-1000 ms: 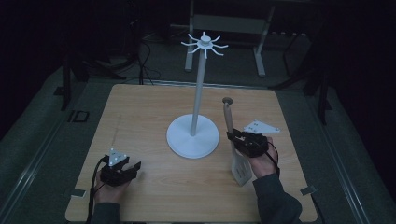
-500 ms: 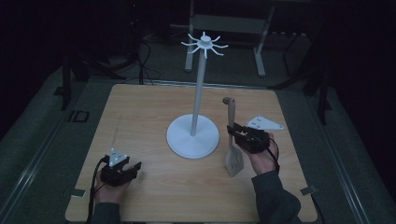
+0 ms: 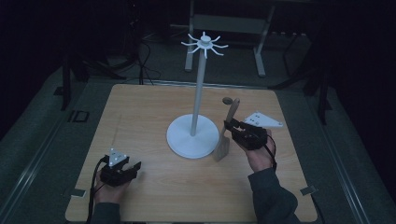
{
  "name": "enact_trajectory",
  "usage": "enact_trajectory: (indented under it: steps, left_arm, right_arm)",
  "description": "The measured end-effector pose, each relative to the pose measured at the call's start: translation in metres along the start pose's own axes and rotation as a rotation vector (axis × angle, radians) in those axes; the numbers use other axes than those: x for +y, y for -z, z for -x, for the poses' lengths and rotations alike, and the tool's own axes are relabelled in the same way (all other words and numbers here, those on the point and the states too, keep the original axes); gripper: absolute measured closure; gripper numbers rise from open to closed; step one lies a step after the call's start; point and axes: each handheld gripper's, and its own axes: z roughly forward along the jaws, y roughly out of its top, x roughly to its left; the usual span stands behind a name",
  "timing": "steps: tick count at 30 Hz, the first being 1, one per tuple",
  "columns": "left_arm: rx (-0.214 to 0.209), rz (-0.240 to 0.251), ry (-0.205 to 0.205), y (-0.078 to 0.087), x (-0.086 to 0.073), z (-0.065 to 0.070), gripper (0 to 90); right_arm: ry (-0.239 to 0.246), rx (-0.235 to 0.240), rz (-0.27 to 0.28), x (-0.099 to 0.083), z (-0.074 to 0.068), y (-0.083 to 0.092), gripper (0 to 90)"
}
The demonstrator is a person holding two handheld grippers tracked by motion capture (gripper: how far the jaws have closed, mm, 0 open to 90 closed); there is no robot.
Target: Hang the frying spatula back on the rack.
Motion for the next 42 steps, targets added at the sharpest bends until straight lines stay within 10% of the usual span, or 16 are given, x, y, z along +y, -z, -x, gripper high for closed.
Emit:
enact_trajectory:
  steps: [42]
  left_arm:
    - [0.000, -0.002, 0.000, -0.001, 0.000, 0.000, 45.1]
  right_arm:
    - [0.048, 0.009, 0.103, 0.055, -0.008, 0.006, 74.5]
